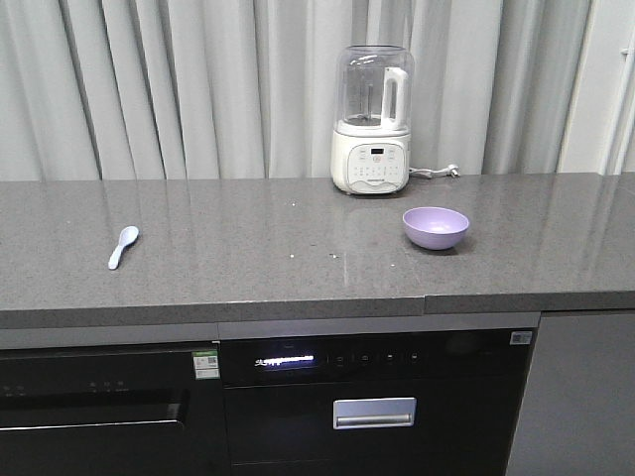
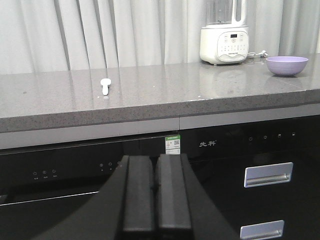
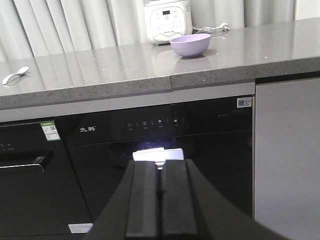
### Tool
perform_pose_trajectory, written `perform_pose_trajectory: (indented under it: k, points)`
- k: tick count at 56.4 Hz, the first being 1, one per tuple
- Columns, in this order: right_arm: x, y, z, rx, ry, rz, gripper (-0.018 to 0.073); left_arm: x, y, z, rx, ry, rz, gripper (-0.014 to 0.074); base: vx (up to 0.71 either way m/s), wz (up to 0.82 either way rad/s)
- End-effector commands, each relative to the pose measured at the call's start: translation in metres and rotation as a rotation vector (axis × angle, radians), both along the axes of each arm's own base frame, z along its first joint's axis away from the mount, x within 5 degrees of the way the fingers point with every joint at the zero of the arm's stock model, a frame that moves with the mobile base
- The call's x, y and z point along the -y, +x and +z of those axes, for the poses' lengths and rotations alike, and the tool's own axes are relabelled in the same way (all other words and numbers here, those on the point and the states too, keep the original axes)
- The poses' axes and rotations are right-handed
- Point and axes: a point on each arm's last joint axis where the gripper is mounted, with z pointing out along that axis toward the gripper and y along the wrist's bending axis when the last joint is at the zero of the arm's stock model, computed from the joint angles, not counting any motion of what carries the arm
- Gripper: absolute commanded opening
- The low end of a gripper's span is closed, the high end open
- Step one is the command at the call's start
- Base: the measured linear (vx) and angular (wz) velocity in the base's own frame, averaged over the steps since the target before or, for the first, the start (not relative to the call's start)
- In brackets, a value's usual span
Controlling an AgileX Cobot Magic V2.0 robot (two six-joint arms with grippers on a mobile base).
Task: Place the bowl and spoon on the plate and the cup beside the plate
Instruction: 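Drive the base toward the white spoon and lilac bowl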
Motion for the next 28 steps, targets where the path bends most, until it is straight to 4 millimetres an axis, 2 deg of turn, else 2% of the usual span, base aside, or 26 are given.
perform_pose_trajectory:
  k: [1, 28]
  points:
    - [-0.0005, 0.0003, 0.0056, 0.078, 0.0, 0.007, -0.0008, -0.0013, -0.0029, 0.0166, 0.118, -0.02, 0.01, -0.0006, 0.0, 0.02]
    - [-0.0005, 0.0003, 0.0056, 0.078, 0.0, 0.007, -0.0008, -0.0013, -0.0029, 0.0166, 0.118, -0.02, 0.01, -0.0006, 0.06, 0.04]
